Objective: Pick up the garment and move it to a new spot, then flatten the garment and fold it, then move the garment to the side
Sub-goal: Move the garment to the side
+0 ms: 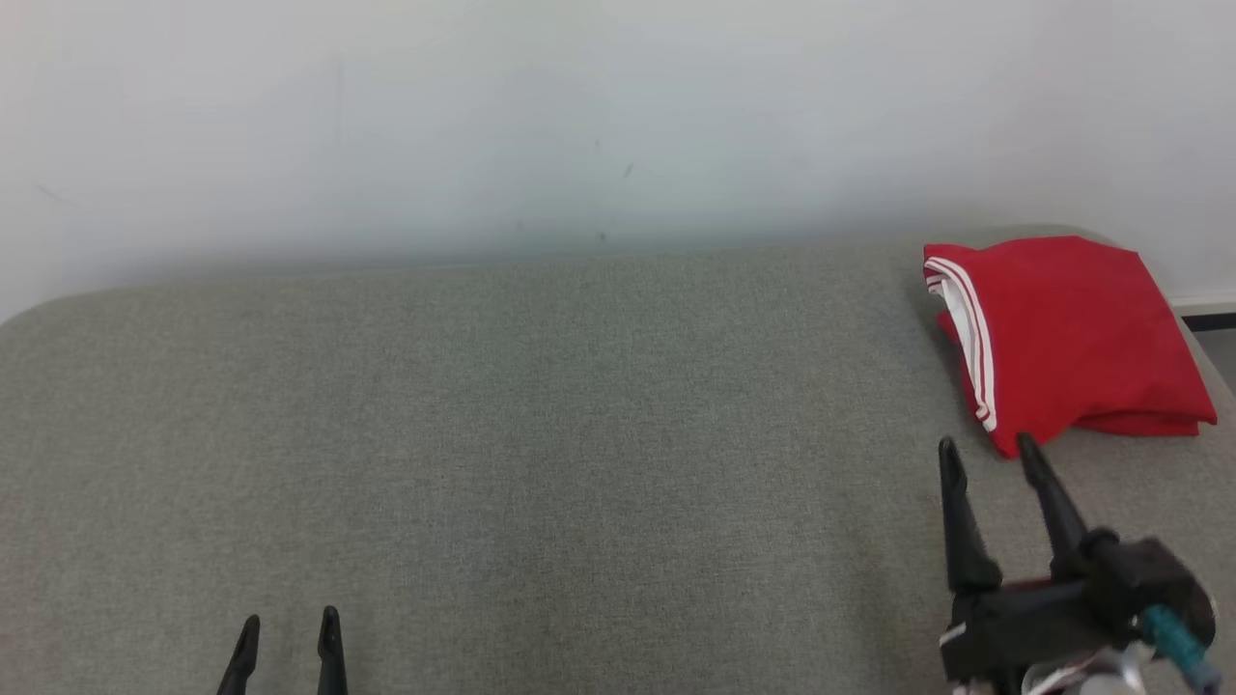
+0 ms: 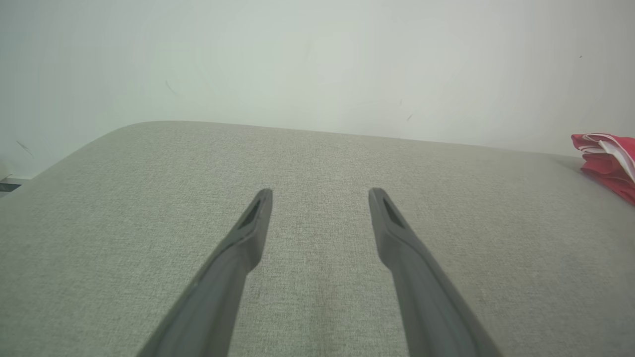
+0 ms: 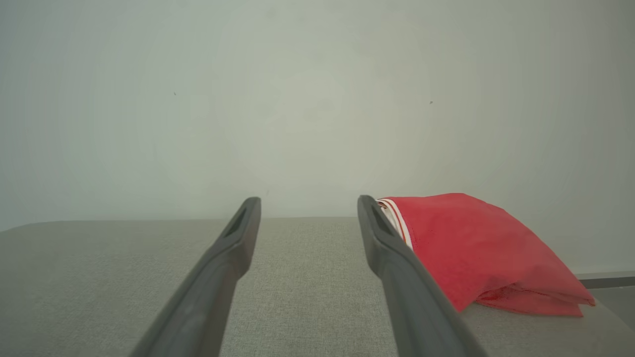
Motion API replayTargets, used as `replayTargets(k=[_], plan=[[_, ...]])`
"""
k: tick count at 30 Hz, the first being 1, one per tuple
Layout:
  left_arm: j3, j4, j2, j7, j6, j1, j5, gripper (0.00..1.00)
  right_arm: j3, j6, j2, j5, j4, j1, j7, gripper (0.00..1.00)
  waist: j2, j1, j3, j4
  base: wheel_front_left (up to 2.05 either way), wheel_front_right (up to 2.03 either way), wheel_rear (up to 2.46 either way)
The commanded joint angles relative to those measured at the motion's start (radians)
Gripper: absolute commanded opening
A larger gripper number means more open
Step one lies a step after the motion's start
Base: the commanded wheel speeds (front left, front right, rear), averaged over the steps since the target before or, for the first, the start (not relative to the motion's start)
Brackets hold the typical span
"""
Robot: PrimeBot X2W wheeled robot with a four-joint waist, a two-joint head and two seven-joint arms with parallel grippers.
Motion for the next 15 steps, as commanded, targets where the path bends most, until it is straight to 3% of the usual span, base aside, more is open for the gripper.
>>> replayTargets(k=[1,15], plan=[[-0.004,0.002,-0.002,-0.003,0.003,0.011,-0.002,1.0,0.0,-0.002,0.014,-0.012,-0.012,0.023,-0.001,1.0,0.0002,0.0002,-0.014,0.004,0.0,0.0,0.0],[-0.041,0.01,-0.002,-0.003,0.004,0.024,-0.009,1.0,0.032,-0.002,0.095,-0.023,-0.036,0.204,-0.001,1.0,0.0002,0.0002,-0.046,0.038,0.0,0.0,0.0]])
